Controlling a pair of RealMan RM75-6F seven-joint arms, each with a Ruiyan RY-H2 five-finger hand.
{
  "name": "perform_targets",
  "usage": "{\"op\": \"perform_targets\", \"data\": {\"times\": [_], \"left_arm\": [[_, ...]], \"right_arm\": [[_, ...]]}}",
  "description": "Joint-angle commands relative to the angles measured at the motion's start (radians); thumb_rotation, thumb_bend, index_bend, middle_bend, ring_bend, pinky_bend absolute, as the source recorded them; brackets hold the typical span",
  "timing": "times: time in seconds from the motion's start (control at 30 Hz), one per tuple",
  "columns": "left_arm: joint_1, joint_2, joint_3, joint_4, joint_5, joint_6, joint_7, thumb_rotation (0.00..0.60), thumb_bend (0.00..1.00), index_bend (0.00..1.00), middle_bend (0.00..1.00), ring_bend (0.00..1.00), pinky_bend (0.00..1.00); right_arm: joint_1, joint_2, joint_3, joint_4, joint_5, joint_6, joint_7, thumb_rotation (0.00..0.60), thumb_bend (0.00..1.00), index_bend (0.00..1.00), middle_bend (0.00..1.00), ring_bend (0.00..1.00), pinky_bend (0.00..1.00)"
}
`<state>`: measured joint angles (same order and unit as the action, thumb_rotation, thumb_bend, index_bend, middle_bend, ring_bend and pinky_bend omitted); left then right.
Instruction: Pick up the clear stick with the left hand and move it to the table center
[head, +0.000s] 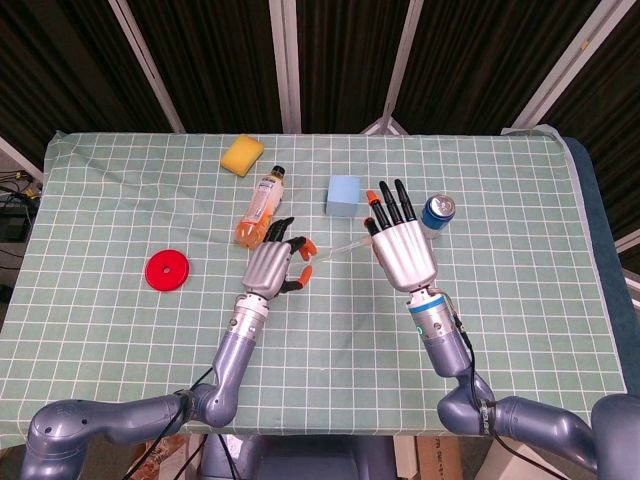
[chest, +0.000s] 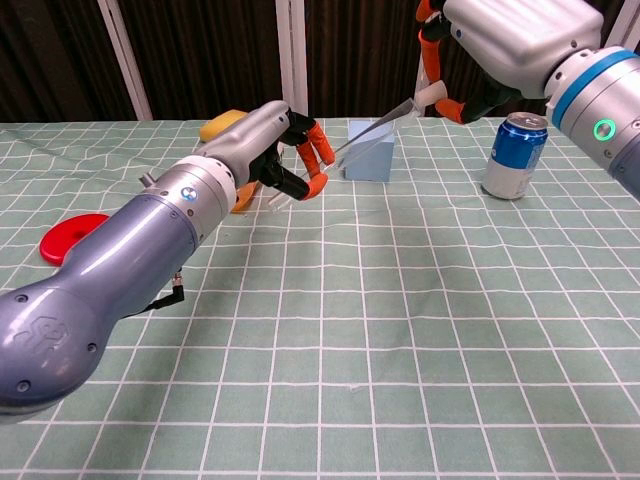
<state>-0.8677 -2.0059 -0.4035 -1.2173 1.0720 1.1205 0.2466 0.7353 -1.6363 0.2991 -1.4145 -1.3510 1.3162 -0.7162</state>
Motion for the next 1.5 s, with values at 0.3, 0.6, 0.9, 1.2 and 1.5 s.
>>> {"op": "perform_targets", "data": {"times": [0.3, 0.6, 0.9, 1.2, 1.5], "left_arm": [[-0.006, -0.011, -0.005, -0.003, -0.003, 0.002, 0.002, 0.600, 0.71, 0.48, 0.51, 0.06, 0.00], [-0.007, -0.014, -0.006, -0.002, -0.006, 0.003, 0.005, 0.600, 0.71, 0.48, 0.51, 0.06, 0.00], [-0.009, -0.019, -0.008, 0.001, -0.014, 0.000, 0.014, 0.600, 0.71, 0.48, 0.51, 0.06, 0.00], [-0.014, -0.026, -0.011, 0.000, -0.022, -0.003, 0.025, 0.600, 0.71, 0.48, 0.51, 0.06, 0.00], [-0.017, -0.028, -0.007, -0.001, -0.020, -0.005, 0.031, 0.600, 0.71, 0.48, 0.51, 0.06, 0.00]], "right_arm": [[0.004, -0.006, -0.002, 0.001, 0.002, 0.001, -0.004, 0.600, 0.46, 0.63, 0.20, 0.00, 0.00], [0.004, -0.011, -0.006, 0.003, 0.003, 0.004, -0.003, 0.600, 0.46, 0.63, 0.20, 0.00, 0.00], [0.006, -0.015, -0.008, 0.002, -0.001, 0.006, -0.001, 0.600, 0.46, 0.63, 0.20, 0.00, 0.00], [0.006, -0.022, -0.017, 0.006, -0.007, 0.006, 0.007, 0.600, 0.46, 0.63, 0.20, 0.00, 0.00], [0.007, -0.025, -0.020, 0.009, -0.016, 0.006, 0.018, 0.600, 0.46, 0.63, 0.20, 0.00, 0.00]]}}
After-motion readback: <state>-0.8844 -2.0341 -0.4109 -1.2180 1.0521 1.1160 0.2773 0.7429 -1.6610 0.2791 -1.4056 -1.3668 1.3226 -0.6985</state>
